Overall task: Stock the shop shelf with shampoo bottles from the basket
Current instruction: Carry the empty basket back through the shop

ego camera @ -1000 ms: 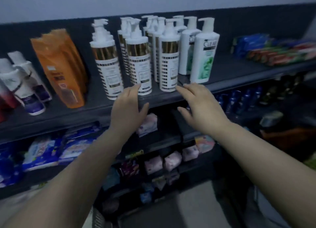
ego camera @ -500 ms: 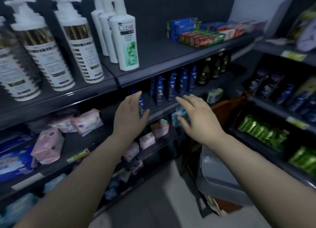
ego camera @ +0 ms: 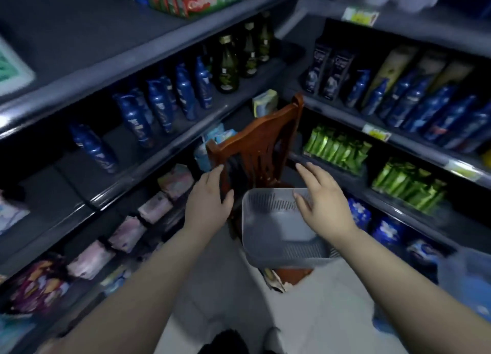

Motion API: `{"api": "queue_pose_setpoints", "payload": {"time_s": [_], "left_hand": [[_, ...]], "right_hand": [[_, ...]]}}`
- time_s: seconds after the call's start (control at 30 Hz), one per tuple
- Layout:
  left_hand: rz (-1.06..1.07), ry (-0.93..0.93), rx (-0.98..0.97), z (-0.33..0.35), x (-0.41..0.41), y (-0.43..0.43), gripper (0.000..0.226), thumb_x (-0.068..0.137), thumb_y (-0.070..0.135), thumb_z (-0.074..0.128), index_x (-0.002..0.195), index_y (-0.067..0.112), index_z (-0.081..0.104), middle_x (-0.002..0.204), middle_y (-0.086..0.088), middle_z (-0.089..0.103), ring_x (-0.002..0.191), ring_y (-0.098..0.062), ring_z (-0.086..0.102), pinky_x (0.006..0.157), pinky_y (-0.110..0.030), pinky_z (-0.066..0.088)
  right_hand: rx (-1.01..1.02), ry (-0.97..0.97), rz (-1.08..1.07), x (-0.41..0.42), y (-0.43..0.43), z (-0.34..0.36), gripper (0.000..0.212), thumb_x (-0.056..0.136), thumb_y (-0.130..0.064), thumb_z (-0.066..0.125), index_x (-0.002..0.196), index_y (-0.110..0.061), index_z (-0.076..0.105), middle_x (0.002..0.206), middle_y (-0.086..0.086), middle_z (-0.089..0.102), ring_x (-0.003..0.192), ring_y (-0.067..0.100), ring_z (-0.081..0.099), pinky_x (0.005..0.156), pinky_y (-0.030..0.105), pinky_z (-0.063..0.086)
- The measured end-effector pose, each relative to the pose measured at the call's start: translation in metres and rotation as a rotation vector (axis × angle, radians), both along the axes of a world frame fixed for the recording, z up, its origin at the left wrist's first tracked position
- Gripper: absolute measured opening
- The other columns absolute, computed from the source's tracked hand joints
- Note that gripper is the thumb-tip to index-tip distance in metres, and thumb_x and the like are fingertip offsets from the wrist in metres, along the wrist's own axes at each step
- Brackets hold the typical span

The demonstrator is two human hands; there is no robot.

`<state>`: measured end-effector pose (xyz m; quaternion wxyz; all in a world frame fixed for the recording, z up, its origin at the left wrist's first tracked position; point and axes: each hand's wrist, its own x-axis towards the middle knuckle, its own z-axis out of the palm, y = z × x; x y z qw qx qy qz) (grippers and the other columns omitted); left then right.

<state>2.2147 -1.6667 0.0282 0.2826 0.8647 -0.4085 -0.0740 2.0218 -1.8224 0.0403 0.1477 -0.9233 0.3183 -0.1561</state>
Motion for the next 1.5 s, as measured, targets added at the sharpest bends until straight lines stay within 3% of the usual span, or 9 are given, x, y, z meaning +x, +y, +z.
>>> {"api": "queue_pose_setpoints", "payload": {"time_s": [0.13,0.37,0.5,0.67,0.87,1.17,1.3,1.4,1.5], "left_hand": [[-0.048,0.068,0.072,-0.053,0.002,-0.032,0.061,0.093,0.026,0.058,0.148,0.014,0.033,0.145,-0.009,0.045,0.13,-0.026,0.045,0.103,-0.037,0.04],[-0.07,0.25,0.236,-0.139,0.017,-0.064,0.061,0.093,0.025,0.055,0.148,0.018,0.031,0.146,-0.01,0.042,0.126,-0.03,0.048,0.095,-0.041,0.045],[-0.179,0.237,0.388,-0.183,0.022,-0.074,0.067,0.09,0.019,0.058,0.15,0.023,0.027,0.143,-0.014,0.041,0.116,-0.035,0.054,0.082,-0.039,0.049],[-0.204,0.243,0.448,-0.236,0.019,-0.079,0.076,0.086,0.012,0.061,0.151,0.021,0.024,0.141,-0.021,0.04,0.115,-0.041,0.05,0.085,-0.051,0.049],[-0.169,0.211,0.466,-0.283,0.009,-0.081,0.095,0.083,0.015,0.07,0.154,0.015,0.007,0.147,-0.023,0.032,0.117,-0.043,0.049,0.081,-0.051,0.051],[-0.007,0.266,0.353,-0.298,0.001,-0.08,0.09,0.089,0.004,0.061,0.154,0.012,-0.002,0.139,-0.025,0.043,0.108,-0.041,0.055,0.08,-0.045,0.049],[0.092,0.43,0.31,-0.294,0.007,-0.084,0.076,0.093,0.01,0.058,0.154,0.01,0.013,0.143,-0.017,0.046,0.116,-0.035,0.054,0.087,-0.033,0.044],[0.086,0.416,0.225,-0.288,0.016,-0.088,0.054,0.091,0.013,0.055,0.143,0.013,0.04,0.123,-0.015,0.059,0.112,-0.03,0.057,0.091,-0.037,0.047],[0.064,0.399,0.144,-0.265,0.018,-0.094,0.048,0.092,0.01,0.052,0.139,0.019,0.045,0.12,-0.008,0.059,0.109,-0.02,0.055,0.089,-0.031,0.044]], "right_hand": [[0.089,0.048,-0.15,-0.023,-0.026,-0.045,0.063,0.087,-0.02,0.065,0.144,-0.01,0.041,0.145,0.018,0.044,0.133,0.037,0.041,0.11,0.046,0.034],[0.287,0.152,-0.351,-0.05,-0.056,-0.125,0.072,0.088,-0.018,0.064,0.15,-0.012,0.028,0.145,0.02,0.042,0.129,0.039,0.042,0.104,0.045,0.038],[0.381,0.207,-0.453,-0.065,-0.069,-0.171,0.076,0.089,-0.02,0.061,0.152,-0.016,0.021,0.147,0.019,0.037,0.13,0.039,0.04,0.102,0.044,0.038],[0.451,0.312,-0.557,-0.075,-0.085,-0.216,0.074,0.09,-0.022,0.057,0.153,-0.018,0.017,0.151,0.015,0.03,0.132,0.037,0.037,0.101,0.047,0.038],[0.439,0.336,-0.615,-0.085,-0.119,-0.27,0.071,0.093,-0.019,0.051,0.153,-0.016,0.014,0.155,0.015,0.025,0.136,0.039,0.03,0.107,0.047,0.033],[0.587,0.218,-0.653,-0.075,-0.151,-0.308,0.069,0.094,-0.021,0.042,0.148,-0.046,0.007,0.121,0.016,0.055,0.096,0.035,0.06,0.084,0.042,0.048],[0.63,0.169,-0.657,-0.076,-0.162,-0.309,0.062,0.093,-0.034,0.042,0.146,-0.049,0.013,0.109,0.018,0.06,0.095,0.037,0.061,0.084,0.042,0.046],[0.627,0.111,-0.635,-0.081,-0.162,-0.297,0.063,0.089,-0.037,0.038,0.147,-0.045,0.016,0.111,0.019,0.06,0.1,0.037,0.059,0.089,0.04,0.044],[0.581,0.042,-0.608,-0.087,-0.161,-0.276,0.062,0.089,-0.032,0.039,0.148,-0.039,0.021,0.11,0.021,0.061,0.101,0.037,0.058,0.091,0.039,0.045]]}}
